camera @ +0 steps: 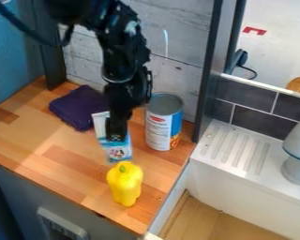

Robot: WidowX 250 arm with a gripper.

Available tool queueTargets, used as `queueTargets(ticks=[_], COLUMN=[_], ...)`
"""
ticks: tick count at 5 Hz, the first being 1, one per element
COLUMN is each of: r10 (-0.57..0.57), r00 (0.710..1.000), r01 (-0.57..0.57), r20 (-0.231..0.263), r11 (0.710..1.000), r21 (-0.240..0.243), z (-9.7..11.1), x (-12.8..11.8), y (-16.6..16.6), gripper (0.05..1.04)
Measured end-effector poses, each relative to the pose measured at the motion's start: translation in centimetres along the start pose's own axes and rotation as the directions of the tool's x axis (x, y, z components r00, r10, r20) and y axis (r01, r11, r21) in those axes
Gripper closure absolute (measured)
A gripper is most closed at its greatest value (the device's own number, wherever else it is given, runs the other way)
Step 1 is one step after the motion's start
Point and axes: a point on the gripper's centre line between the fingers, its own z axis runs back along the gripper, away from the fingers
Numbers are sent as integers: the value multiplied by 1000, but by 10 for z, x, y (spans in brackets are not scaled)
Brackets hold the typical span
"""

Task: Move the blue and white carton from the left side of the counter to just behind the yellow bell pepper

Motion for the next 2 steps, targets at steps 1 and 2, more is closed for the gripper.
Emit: queueTargets(ticks=[1, 2], r10=[2, -1], r00=[999, 998], r01=[-2, 1], r20=[-39, -67], r11=[1000, 1000], r21=[3, -2], z=[-11, -16], x=[3, 5], y=[5, 8], gripper=[252, 252])
